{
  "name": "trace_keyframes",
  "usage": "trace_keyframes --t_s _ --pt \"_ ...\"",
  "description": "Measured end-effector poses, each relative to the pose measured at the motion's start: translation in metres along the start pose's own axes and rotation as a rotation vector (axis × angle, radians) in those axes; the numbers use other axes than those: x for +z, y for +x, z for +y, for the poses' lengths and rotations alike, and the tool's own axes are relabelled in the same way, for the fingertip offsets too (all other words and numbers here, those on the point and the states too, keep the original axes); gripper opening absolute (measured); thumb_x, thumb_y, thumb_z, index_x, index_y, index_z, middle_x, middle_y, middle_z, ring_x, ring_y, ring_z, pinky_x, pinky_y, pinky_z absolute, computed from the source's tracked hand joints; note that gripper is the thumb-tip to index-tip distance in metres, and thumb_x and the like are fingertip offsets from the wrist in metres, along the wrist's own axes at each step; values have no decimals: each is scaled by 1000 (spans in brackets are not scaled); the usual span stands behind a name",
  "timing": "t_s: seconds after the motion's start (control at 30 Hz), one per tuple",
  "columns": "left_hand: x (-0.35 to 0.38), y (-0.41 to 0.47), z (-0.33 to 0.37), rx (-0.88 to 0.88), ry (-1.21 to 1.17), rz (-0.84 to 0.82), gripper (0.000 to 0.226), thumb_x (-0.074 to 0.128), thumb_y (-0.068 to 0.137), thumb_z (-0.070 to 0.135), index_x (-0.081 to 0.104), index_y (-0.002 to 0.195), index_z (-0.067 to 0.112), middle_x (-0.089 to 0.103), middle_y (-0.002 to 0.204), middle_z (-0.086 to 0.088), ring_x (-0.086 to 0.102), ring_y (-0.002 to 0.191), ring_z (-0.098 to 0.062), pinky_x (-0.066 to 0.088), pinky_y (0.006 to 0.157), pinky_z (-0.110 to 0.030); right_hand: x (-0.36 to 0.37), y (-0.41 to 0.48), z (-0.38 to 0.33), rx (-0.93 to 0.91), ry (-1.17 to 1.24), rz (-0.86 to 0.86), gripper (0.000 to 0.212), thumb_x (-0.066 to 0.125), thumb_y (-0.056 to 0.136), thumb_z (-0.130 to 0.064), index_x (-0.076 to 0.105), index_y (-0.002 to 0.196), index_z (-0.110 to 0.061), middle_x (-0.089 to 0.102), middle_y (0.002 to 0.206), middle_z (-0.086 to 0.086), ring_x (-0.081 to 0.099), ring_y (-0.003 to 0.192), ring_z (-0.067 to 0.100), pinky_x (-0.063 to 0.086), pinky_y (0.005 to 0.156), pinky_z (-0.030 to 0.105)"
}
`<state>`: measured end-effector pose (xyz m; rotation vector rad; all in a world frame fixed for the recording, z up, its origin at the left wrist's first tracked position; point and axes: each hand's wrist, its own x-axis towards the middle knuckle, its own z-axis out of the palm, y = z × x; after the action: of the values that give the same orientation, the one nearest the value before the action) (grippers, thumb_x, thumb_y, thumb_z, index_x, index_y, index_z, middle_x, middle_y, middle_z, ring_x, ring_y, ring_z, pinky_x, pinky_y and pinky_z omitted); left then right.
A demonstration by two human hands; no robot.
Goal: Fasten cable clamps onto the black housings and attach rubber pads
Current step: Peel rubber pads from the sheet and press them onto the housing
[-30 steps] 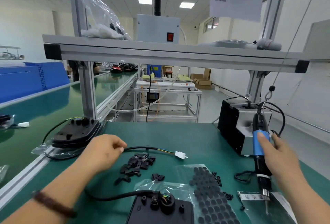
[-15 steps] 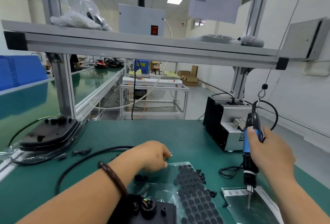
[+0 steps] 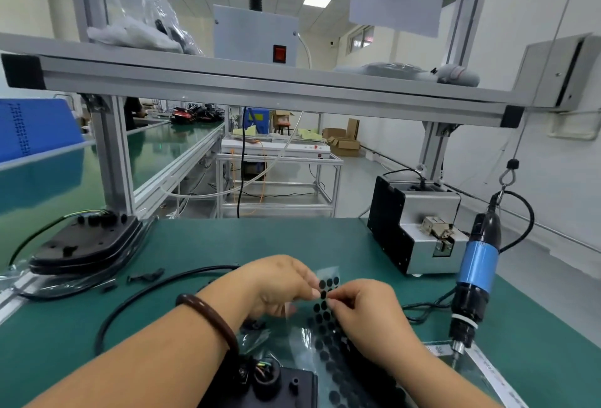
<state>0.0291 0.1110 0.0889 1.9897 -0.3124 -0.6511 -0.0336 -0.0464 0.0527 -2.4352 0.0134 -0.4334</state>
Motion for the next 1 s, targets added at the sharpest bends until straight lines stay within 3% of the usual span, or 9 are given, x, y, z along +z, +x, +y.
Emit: trace_keyframes --t_s 0.17,0.23,0.4,0.47,0.53,0.6,0.73,0.83,1.0 --pt "2 -6 1 78 -19 64 15 62 87 4 62 81 17 54 66 3 49 52 -6 45 50 -18 6 -3 -8 -140 -11 170 12 67 89 -18 78 92 -17 71 83 0 61 81 13 39 69 9" --pt "3 -9 3 115 23 97 13 62 86 4 63 79 15 54 62 2 50 47 -5 44 48 -17 6 -3 -10 -172 -13 183 12 66 90 -18 78 92 -17 69 81 -1 57 76 10 37 67 6" --pt "6 -17 8 170 68 149 17 58 86 3 66 74 11 62 70 -6 56 56 -9 51 56 -19 6 -6 -14 -204 6 173 13 65 90 -18 78 91 -16 64 76 -4 50 68 2 35 63 4" --pt "8 -19 9 191 118 182 20 58 85 2 66 70 13 64 65 -5 58 54 -8 56 60 -25 5 -7 -15 -193 14 169 13 65 91 -18 78 90 -16 66 78 -4 54 71 4 36 62 4" --pt "10 -21 12 203 189 208 17 59 82 5 68 71 14 69 70 -9 64 62 -16 60 74 -38 5 -8 -15 -190 8 180 14 64 91 -17 77 89 -15 68 81 -2 58 75 9 36 62 5" --pt "12 -23 15 224 264 243 15 59 80 8 68 71 17 73 79 -12 69 73 -24 59 79 -43 6 -9 -16 -187 -10 192 14 63 91 -17 76 88 -14 69 84 0 60 79 13 37 63 9" --pt "16 -27 20 253 401 301 24 57 81 9 65 62 20 69 68 -2 63 65 -16 59 71 -33 8 -8 -17 -174 -61 199 17 58 93 -18 72 84 -11 67 84 4 58 79 19 42 70 27" --pt "16 -27 21 247 393 300 26 55 81 8 66 60 20 65 62 3 61 63 -15 52 58 -26 8 -8 -17 -167 -58 214 18 58 93 -18 70 81 -11 65 80 3 57 76 20 45 70 32" --pt "14 -23 19 235 256 271 20 56 81 7 71 69 13 70 67 -5 62 63 -16 60 72 -36 7 -6 -15 -132 6 237 17 61 88 -16 65 72 -14 62 70 -7 54 67 7 40 61 15"
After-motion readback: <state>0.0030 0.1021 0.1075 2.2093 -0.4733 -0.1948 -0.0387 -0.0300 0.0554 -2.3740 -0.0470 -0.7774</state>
